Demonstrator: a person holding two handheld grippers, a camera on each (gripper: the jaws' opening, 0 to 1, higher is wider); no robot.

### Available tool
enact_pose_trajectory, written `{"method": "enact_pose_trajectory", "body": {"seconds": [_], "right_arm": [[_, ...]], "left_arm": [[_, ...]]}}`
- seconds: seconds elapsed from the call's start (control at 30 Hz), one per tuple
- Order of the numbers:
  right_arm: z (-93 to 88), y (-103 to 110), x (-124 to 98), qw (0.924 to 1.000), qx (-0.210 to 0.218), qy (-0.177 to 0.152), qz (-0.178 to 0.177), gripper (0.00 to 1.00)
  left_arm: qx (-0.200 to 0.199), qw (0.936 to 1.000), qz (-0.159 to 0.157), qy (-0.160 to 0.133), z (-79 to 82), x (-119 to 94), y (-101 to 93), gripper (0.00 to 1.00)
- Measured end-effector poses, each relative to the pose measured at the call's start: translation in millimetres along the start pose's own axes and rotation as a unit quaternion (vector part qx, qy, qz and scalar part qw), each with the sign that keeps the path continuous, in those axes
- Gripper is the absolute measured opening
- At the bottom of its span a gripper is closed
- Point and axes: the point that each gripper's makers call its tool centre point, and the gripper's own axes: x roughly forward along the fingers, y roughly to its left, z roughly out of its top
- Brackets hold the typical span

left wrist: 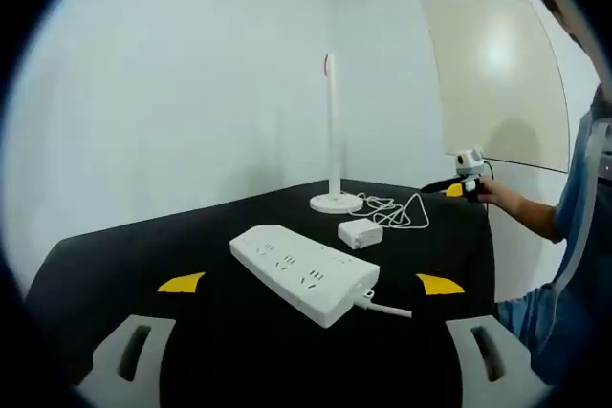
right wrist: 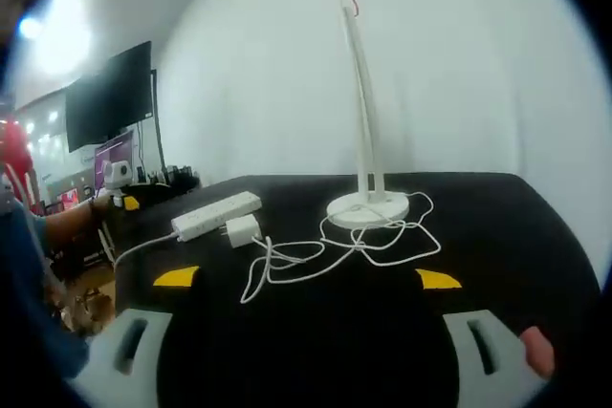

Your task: Insert the desk lamp plug into the socket, turn on the power strip switch, turn on the lamp switch, then turn off the lamp switch, turn off the power strip switch, and remove the plug from the socket.

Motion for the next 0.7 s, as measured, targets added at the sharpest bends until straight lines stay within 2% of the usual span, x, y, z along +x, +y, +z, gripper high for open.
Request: {"method": "enact_pose_trajectory", "body": {"seconds": [0.47, 0.7], "right_arm": [[-1.4, -1.4, 0.5, 1.0000, 0.001, 0.002, -0.001, 0.88], [0.3, -1.1, 2.4, 1.0000, -0.002, 0.005, -0.001, 0.87]], "left_arm": [[-0.002, 1.0000, -0.001, -0.001, -3.5, 0.1, -2.2, 0.82], [0.006, 1.0000, -0.002, 0.007, -10.6, 0.0, -1.6, 0.80]]}}
